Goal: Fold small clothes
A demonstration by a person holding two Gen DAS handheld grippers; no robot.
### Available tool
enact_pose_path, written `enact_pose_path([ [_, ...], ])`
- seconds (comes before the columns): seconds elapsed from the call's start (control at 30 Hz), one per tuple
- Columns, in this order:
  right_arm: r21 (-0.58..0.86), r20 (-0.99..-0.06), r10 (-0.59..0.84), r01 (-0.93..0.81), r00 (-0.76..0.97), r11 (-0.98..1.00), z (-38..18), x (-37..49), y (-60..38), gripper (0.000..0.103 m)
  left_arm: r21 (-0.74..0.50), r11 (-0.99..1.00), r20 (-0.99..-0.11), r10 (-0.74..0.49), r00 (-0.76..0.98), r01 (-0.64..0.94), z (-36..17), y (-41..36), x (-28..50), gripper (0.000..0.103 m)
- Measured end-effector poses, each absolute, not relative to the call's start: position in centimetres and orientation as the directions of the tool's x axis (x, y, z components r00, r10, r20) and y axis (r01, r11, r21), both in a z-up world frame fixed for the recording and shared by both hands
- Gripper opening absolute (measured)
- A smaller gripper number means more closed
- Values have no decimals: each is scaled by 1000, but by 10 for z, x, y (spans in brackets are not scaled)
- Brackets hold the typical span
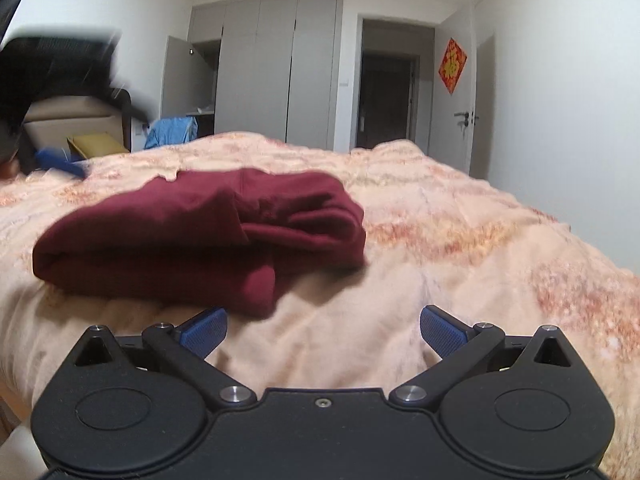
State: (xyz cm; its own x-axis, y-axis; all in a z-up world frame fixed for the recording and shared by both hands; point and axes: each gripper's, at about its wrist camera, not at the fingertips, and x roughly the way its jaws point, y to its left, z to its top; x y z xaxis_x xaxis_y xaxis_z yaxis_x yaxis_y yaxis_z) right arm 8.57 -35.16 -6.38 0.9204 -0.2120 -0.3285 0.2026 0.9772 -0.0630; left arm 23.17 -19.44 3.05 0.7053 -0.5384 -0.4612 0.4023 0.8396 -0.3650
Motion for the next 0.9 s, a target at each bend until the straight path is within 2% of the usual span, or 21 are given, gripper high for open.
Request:
enact_pose_path([
  [0.17, -62, -279, -230, 222, 932, 973, -49, 92, -359, 102, -327, 916, -562, -386, 732, 232, 13, -157, 241, 103],
  [0.33, -2, -271, -242, 251, 932, 968, -36, 96, -370, 102, -344, 917, -629, -385, 675, 203, -9, -144, 241, 103],
  [0.57, 2, -312, -227, 239, 923, 971, -46, 91, -359, 102, -316, 922, -646, -380, 662, 221, -17, -153, 228, 103],
  [0.9, -66, -250, -254, 246, 934, 967, -33, 99, -359, 95, -318, 921, -650, -386, 655, 227, -20, -152, 228, 103],
])
